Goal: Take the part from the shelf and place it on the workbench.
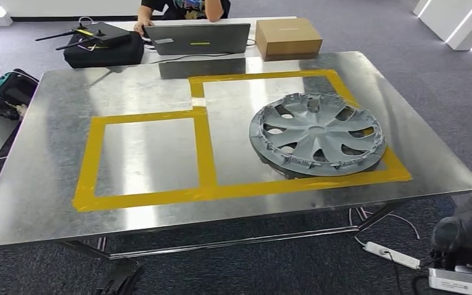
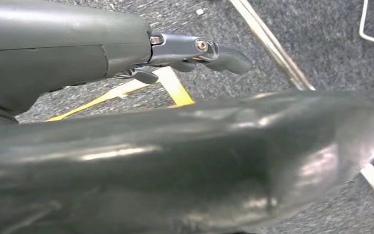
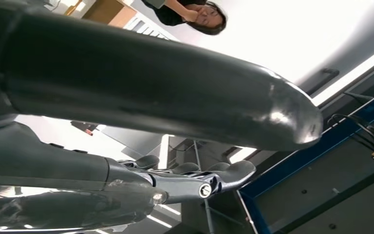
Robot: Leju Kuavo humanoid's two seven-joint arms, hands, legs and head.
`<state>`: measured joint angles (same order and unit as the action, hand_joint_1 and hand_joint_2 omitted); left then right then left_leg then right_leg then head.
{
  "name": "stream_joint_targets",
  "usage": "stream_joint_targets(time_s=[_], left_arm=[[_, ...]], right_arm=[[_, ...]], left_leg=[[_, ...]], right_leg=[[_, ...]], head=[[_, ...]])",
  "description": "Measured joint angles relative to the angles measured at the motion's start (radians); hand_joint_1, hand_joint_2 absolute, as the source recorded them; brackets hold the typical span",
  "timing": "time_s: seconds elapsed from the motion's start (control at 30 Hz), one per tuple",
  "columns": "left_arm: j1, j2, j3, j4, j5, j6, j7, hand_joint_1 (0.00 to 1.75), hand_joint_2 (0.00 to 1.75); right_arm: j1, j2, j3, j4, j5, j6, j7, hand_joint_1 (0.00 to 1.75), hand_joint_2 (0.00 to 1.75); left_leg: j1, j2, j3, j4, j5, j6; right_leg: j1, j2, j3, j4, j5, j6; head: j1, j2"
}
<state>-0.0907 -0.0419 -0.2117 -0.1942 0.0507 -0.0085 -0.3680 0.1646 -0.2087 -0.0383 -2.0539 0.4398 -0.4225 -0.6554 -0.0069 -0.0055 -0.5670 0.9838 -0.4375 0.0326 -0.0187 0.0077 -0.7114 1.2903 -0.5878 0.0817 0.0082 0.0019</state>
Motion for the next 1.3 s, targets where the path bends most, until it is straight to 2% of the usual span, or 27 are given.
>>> stream_joint_targets(time_s=[0.03, 0.07, 0.17, 0.2, 0.23, 0.33, 0.37, 0.43, 0.5, 0.53, 0.57, 0.6, 0.67, 0.7, 0.73, 0.83, 0.87, 0.9, 0.97, 1.0, 1.03, 1.07, 1.1, 1.13, 1.2, 1.23, 1.3], left_arm=[[0.001, -0.001, 0.000, 0.000, 0.000, 0.000, 0.000, 0.00, 0.00], [0.003, -0.001, 0.000, 0.000, 0.000, 0.000, 0.000, 0.00, 0.00], [0.004, -0.002, 0.000, 0.000, 0.000, 0.000, -0.001, 0.00, 0.00], [0.004, -0.002, 0.000, 0.000, 0.000, 0.000, -0.001, 0.00, 0.00], [0.005, -0.002, 0.000, 0.000, 0.000, 0.000, -0.001, 0.00, 0.00], [0.006, -0.001, 0.000, 0.000, 0.000, -0.001, -0.002, 0.00, 0.00], [0.007, -0.001, 0.000, 0.000, 0.000, -0.001, -0.003, 0.00, 0.00], [0.008, 0.000, 0.000, 0.000, 0.000, -0.003, -0.004, 0.00, 0.00], [0.009, -0.001, 0.000, 0.000, 0.000, -0.004, -0.004, 0.00, 0.00], [0.010, -0.002, 0.000, 0.000, -0.001, -0.004, -0.004, 0.00, 0.00], [0.011, -0.002, 0.000, 0.000, -0.001, -0.004, -0.004, 0.00, 0.00], [0.011, -0.002, 0.000, 0.000, -0.001, -0.004, -0.004, 0.00, 0.00], [0.009, -0.003, 0.000, 0.000, -0.003, -0.005, -0.004, 0.00, 0.00], [0.008, -0.003, 0.000, 0.000, -0.004, -0.005, -0.004, 0.00, 0.00], [0.007, -0.004, 0.000, 0.000, -0.005, -0.005, -0.004, 0.00, 0.00], [0.008, -0.004, 0.000, 0.000, -0.006, -0.006, -0.004, 0.00, 0.00], [0.009, -0.004, 0.001, 0.000, -0.006, -0.006, -0.004, 0.00, 0.00], [0.009, -0.003, 0.001, 0.000, -0.006, -0.006, -0.004, 0.00, 0.00], [0.009, -0.002, 0.002, 0.000, -0.007, -0.006, -0.004, 0.00, 0.00], [0.009, -0.003, 0.002, 0.000, -0.007, -0.007, -0.004, 0.00, 0.00], [0.010, -0.004, 0.002, 0.000, -0.007, -0.007, -0.004, 0.00, 0.00], [0.011, -0.004, 0.002, 0.000, -0.007, -0.007, -0.004, 0.00, 0.00], [0.011, -0.004, 0.002, 0.000, -0.007, -0.007, -0.004, 0.00, 0.00], [0.011, -0.004, 0.003, 0.000, -0.007, -0.007, -0.004, 0.00, 0.00], [0.010, -0.004, 0.004, 0.000, -0.007, -0.008, -0.004, 0.00, 0.00], [0.010, -0.004, 0.004, 0.000, -0.008, -0.008, -0.004, 0.00, 0.00], [0.010, -0.004, 0.005, 0.000, -0.008, -0.008, -0.004, 0.00, 0.00]], right_arm=[[-0.001, 0.000, 0.001, 0.001, 0.000, 0.000, 0.002, 0.00, 0.00], [-0.002, 0.000, 0.002, 0.003, 0.000, 0.000, 0.003, 0.00, 0.00], [-0.009, -0.003, 0.006, 0.005, -0.001, 0.000, 0.006, 0.00, 0.00], [-0.011, -0.004, 0.007, 0.005, -0.002, 0.000, 0.006, 0.00, 0.00], [-0.012, -0.005, 0.007, 0.006, -0.002, 0.000, 0.007, 0.00, 0.00], [-0.013, -0.006, 0.009, 0.007, -0.002, 0.001, 0.009, 0.00, 0.00], [-0.014, -0.006, 0.009, 0.007, -0.002, 0.001, 0.009, 0.00, 0.00], [-0.014, -0.006, 0.009, 0.008, -0.002, 0.002, 0.010, 0.00, 0.00], [-0.013, -0.006, 0.009, 0.009, -0.002, 0.002, 0.010, 0.00, 0.00], [-0.013, -0.006, 0.009, 0.009, -0.002, 0.002, 0.011, 0.00, 0.00], [-0.012, -0.006, 0.009, 0.010, -0.002, 0.002, 0.012, 0.00, 0.00], [-0.012, -0.006, 0.009, 0.010, -0.002, 0.002, 0.012, 0.00, 0.00], [-0.012, -0.007, 0.009, 0.010, -0.002, 0.001, 0.012, 0.00, 0.00], [-0.013, -0.007, 0.010, 0.010, -0.001, 0.001, 0.012, 0.00, 0.00], [-0.013, -0.007, 0.010, 0.010, -0.001, 0.001, 0.012, 0.00, 0.00], [-0.011, -0.007, 0.010, 0.010, -0.001, 0.001, 0.013, 0.00, 0.00], [-0.010, -0.008, 0.010, 0.010, -0.001, 0.001, 0.013, 0.00, 0.00], [-0.009, -0.008, 0.010, 0.010, -0.001, 0.001, 0.013, 0.00, 0.00], [-0.009, -0.008, 0.010, 0.010, -0.002, 0.001, 0.014, 0.00, 0.00], [-0.008, -0.008, 0.010, 0.011, -0.002, 0.001, 0.014, 0.00, 0.00], [-0.008, -0.008, 0.010, 0.011, -0.002, 0.001, 0.014, 0.00, 0.00], [-0.007, -0.008, 0.010, 0.012, -0.003, 0.001, 0.014, 0.00, 0.00], [-0.007, -0.008, 0.010, 0.013, -0.003, 0.001, 0.014, 0.00, 0.00], [-0.007, -0.008, 0.010, 0.013, -0.003, 0.002, 0.014, 0.00, 0.00], [-0.009, -0.008, 0.011, 0.013, -0.003, 0.002, 0.014, 0.00, 0.00], [-0.010, -0.008, 0.011, 0.013, -0.003, 0.002, 0.014, 0.00, 0.00], [-0.010, -0.009, 0.011, 0.014, -0.003, 0.002, 0.014, 0.00, 0.00]], left_leg=[[-0.002, 0.000, -0.007, 0.001, 0.005, 0.001], [-0.003, 0.000, -0.013, 0.001, 0.010, 0.001], [-0.006, -0.001, -0.022, 0.003, 0.022, -0.006], [-0.007, -0.001, -0.024, 0.004, 0.026, -0.011], [-0.008, -0.001, -0.027, 0.005, 0.030, -0.016], [-0.008, -0.002, -0.038, 0.012, 0.032, -0.034], [-0.008, -0.002, -0.048, 0.031, 0.013, -0.041], [-0.003, -0.002, -0.087, 0.127, -0.062, -0.053], [0.004, -0.001, -0.131, 0.255, -0.129, -0.063], [0.007, -0.001, -0.137, 0.286, -0.137, -0.066], [0.010, -0.001, -0.123, 0.279, -0.126, -0.069], [0.013, -0.001, -0.089, 0.233, -0.100, -0.070], [0.018, -0.002, 0.005, 0.089, -0.053, -0.073], [0.018, -0.004, 0.037, 0.036, -0.042, -0.071], [0.018, -0.005, 0.054, 0.005, -0.040, -0.067], [0.015, -0.007, 0.046, -0.005, -0.035, -0.041], [0.014, -0.006, 0.041, -0.006, -0.030, -0.032], [0.014, -0.005, 0.036, -0.007, -0.024, -0.023], [0.011, -0.003, 0.022, -0.007, -0.014, -0.009], [0.008, -0.003, 0.014, -0.006, -0.009, -0.006], [0.005, -0.003, 0.008, -0.006, -0.004, -0.003], [0.002, -0.003, 0.003, -0.005, 0.001, -0.003], [0.001, -0.003, -0.001, -0.005, 0.005, -0.003], [0.000, -0.003, -0.004, -0.004, 0.008, -0.005], [-0.003, -0.003, -0.008, -0.003, 0.015, -0.012], [-0.003, -0.003, -0.010, -0.002, 0.019, -0.017], [-0.004, -0.003, -0.015, -0.001, 0.028, -0.028]], right_leg=[[0.001, 0.000, 0.003, 0.017, -0.004, 0.000], [0.001, 0.000, 0.027, -0.007, 0.011, -0.002], [0.006, 0.000, 0.168, -0.221, 0.075, -0.013], [0.008, 0.000, 0.198, -0.268, 0.083, -0.018], [0.010, 0.000, 0.208, -0.287, 0.082, -0.023], [0.008, 0.000, 0.196, -0.290, 0.097, -0.043], [0.005, -0.001, 0.190, -0.293, 0.104, -0.051], [0.002, -0.003, 0.176, -0.295, 0.117, -0.060], [0.001, -0.004, 0.159, -0.294, 0.129, -0.061], [0.001, -0.005, 0.151, -0.294, 0.135, -0.060], [0.000, -0.004, 0.144, -0.293, 0.140, -0.057], [-0.002, -0.004, 0.138, -0.293, 0.145, -0.053], [-0.003, -0.004, 0.131, -0.292, 0.152, -0.043], [-0.002, -0.003, 0.129, -0.291, 0.156, -0.037], [0.000, -0.003, 0.127, -0.291, 0.160, -0.030], [-0.002, -0.002, 0.118, -0.290, 0.168, -0.012], [-0.004, -0.002, 0.109, -0.275, 0.153, -0.008], [-0.005, -0.003, 0.092, -0.239, 0.124, -0.006], [-0.003, -0.003, 0.042, -0.108, 0.042, -0.004], [-0.002, -0.003, 0.020, -0.042, 0.011, -0.004], [-0.001, -0.003, 0.011, -0.003, -0.002, -0.005], [0.001, -0.003, 0.023, -0.005, 0.005, -0.008], [0.002, -0.003, 0.056, -0.049, 0.028, -0.011], [0.004, -0.003, 0.106, -0.124, 0.057, -0.015], [0.009, -0.002, 0.194, -0.259, 0.089, -0.021], [0.012, -0.002, 0.213, -0.292, 0.092, -0.024], [0.014, 0.000, 0.209, -0.299, 0.098, -0.031]], head=[[0.000, 0.000], [0.000, 0.000], [-0.001, 0.000], [-0.001, 0.000], [-0.001, 0.000], [-0.001, 0.000], [-0.003, 0.000], [-0.007, 0.000], [-0.008, 0.000], [-0.008, 0.000], [-0.008, 0.000], [-0.008, 0.000], [-0.009, 0.000], [-0.009, 0.000], [-0.009, 0.000], [-0.008, 0.000], [-0.006, 0.000], [-0.005, 0.000], [-0.003, 0.000], [-0.003, 0.000], [-0.003, 0.000], [-0.003, 0.000], [-0.003, 0.000], [-0.003, 0.000], [-0.004, 0.000], [-0.004, 0.000], [-0.004, 0.000]])
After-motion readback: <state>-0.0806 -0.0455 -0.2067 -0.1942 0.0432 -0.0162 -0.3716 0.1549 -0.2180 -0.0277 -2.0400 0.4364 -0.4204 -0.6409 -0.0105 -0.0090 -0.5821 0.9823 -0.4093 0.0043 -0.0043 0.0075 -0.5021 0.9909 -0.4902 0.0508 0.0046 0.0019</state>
